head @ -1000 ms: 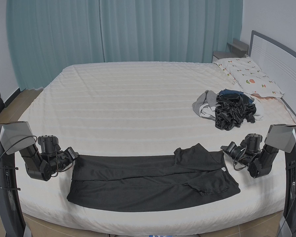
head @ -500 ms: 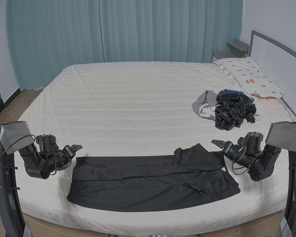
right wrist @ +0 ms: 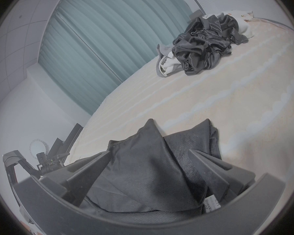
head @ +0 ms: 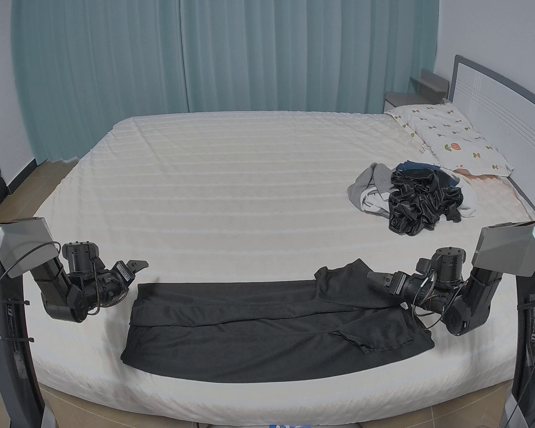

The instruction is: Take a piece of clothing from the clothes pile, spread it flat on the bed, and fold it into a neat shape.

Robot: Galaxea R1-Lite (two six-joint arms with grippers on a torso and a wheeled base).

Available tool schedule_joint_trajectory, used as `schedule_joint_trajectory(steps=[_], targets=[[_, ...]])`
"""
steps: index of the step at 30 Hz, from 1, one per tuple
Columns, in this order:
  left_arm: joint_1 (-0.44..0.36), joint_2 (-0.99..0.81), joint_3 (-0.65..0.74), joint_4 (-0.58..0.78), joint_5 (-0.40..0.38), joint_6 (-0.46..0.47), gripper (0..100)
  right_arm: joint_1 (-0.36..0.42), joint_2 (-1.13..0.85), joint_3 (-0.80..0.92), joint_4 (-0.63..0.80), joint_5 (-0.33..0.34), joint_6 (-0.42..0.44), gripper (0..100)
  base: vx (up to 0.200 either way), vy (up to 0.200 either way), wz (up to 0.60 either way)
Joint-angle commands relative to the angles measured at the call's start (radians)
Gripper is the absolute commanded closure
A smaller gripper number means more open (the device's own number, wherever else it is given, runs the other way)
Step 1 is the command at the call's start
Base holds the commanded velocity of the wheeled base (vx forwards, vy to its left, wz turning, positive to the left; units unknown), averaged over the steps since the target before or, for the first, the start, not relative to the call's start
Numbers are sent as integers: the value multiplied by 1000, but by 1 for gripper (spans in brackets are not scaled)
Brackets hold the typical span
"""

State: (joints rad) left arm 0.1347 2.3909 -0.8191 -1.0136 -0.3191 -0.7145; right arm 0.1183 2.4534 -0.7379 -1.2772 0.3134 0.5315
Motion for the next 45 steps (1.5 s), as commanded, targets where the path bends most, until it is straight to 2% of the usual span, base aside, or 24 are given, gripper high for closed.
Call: schedule_joint_trajectory(steps=[1,4,5,14,20,25,34,35,39,45], targets=[[0,-1,0,-2,0,0,0,-8,35,-26,9,0,-1,0,0,0,0],[0,1,0,-2,0,1,0,-8,41,-21,9,0,-2,0,0,0,0],[0,1,0,-3,0,1,0,-9,38,-17,4,1,-2,100,0,0,0],[0,2,2,-6,2,4,0,-25,-13,57,-8,10,-15,100,0,0,0],[0,2,5,-11,5,10,0,-57,-57,141,-53,70,-38,100,0,0,0],[0,2,5,-11,6,10,0,-63,-59,201,-109,82,-39,100,0,0,0],[0,1,5,-13,6,10,0,-46,-39,121,-82,92,-34,100,0,0,0],[0,1,5,-13,6,10,0,-45,-37,110,-68,90,-34,0,0,0,0],[0,4,5,-13,8,10,0,-37,-10,28,29,82,-39,0,0,0,0],[0,7,5,-14,9,12,0,-37,18,-38,58,82,-39,0,0,0,0]])
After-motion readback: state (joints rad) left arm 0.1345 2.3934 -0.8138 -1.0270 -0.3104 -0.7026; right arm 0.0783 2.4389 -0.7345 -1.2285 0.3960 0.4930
